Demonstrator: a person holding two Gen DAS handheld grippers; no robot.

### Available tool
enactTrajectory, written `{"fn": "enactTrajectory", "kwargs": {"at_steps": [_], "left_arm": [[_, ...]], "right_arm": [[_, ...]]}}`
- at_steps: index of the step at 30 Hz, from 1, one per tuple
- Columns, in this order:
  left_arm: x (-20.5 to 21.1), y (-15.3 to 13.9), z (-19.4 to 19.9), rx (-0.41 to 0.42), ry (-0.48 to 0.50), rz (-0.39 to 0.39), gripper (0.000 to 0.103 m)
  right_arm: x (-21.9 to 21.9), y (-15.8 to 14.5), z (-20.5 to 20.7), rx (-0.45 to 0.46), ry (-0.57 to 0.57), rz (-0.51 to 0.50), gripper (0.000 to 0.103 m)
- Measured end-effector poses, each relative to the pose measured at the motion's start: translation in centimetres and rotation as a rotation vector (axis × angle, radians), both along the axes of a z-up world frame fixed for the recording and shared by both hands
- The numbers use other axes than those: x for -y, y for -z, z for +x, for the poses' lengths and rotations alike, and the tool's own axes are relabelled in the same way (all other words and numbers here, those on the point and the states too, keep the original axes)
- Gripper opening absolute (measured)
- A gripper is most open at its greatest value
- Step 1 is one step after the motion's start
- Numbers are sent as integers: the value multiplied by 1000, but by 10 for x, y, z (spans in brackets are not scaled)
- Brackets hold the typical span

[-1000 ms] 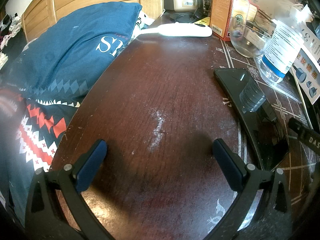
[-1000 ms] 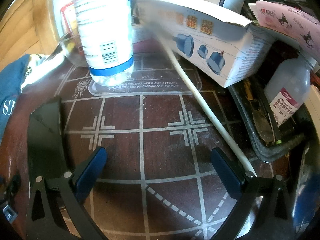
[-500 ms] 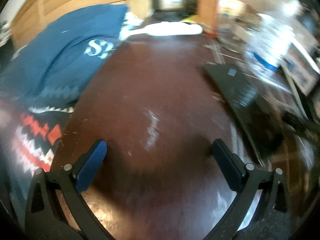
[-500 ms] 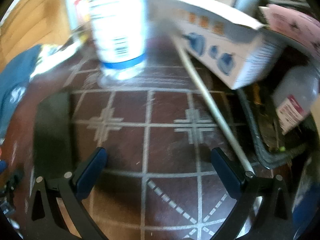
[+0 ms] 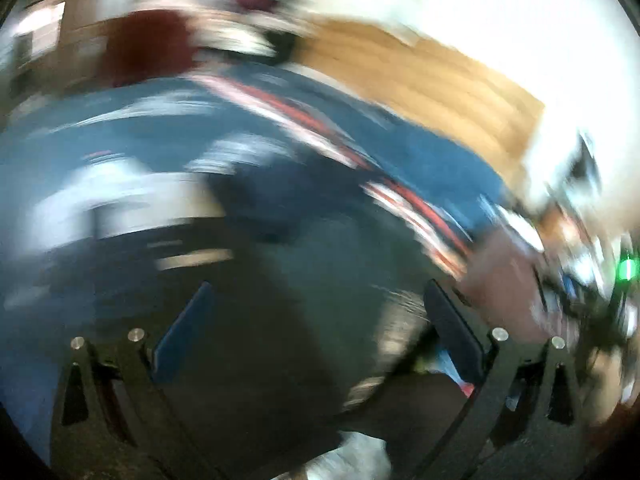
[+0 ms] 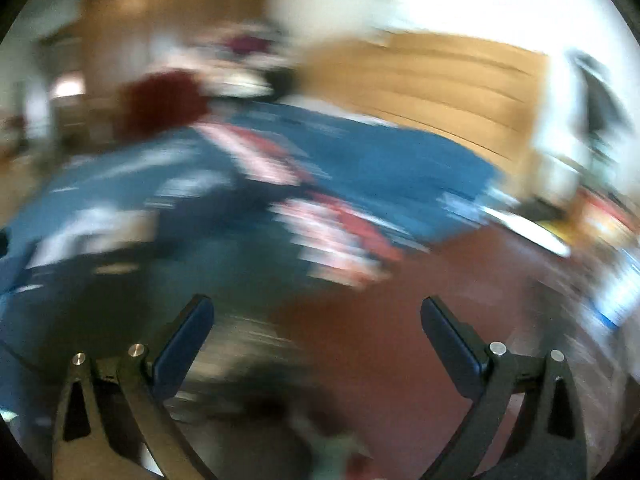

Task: Fold large clothes
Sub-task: 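Turn both tools from the desk toward the navy jacket on the bed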

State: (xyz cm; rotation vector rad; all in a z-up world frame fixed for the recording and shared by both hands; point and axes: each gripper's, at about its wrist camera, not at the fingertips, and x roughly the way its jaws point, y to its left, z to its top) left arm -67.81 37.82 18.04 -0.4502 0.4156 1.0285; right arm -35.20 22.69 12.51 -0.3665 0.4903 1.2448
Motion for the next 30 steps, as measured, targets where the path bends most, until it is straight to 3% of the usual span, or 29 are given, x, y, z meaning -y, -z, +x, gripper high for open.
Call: {"fn": "enactTrajectory", "kwargs": {"at_steps": [2, 5, 7, 8, 9, 11, 13, 14, 16, 18, 20, 22, 25, 27, 30], "left_arm": [[37, -45, -72, 9, -149, 154, 103], [97, -119, -141, 39, -301, 411, 103], [124, -147, -180, 115, -391, 561, 103], [149, -156, -206, 192, -467, 664, 103], [135, -151, -219, 265, -511, 661, 103], [151, -132, -260, 512, -605, 657, 103], [143, -104, -273, 647, -705, 615, 103], [128, -93, -272, 649, -727, 596, 103], [115, -82, -274, 586, -768, 547, 103], [100, -90, -255, 415, -790, 562, 103], [114, -100, -232, 180, -793, 703, 103], [118, -107, -219, 57, -775, 800, 103], [124, -126, -220, -109, -767, 872, 103], [115, -138, -223, -157, -749, 856, 103], [114, -144, -221, -255, -764, 869, 103]], "right_arm": [[-24, -29, -65, -15, -161, 77, 103], [-30, -111, -156, 57, -363, 305, 103], [-9, -161, -194, 138, -396, 484, 103], [-1, -181, -212, 174, -397, 571, 103], [14, -200, -233, 209, -398, 689, 103], [31, -207, -250, 192, -453, 785, 103], [26, -201, -272, 101, -537, 664, 103], [17, -191, -290, 94, -535, 557, 103], [10, -171, -305, 157, -500, 467, 103], [11, -152, -311, 215, -452, 434, 103], [27, -135, -305, 307, -382, 457, 103], [37, -129, -309, 363, -333, 485, 103], [30, -117, -284, 317, -317, 443, 103], [9, -107, -238, 215, -341, 380, 103], [2, -95, -222, 138, -353, 335, 103]]}}
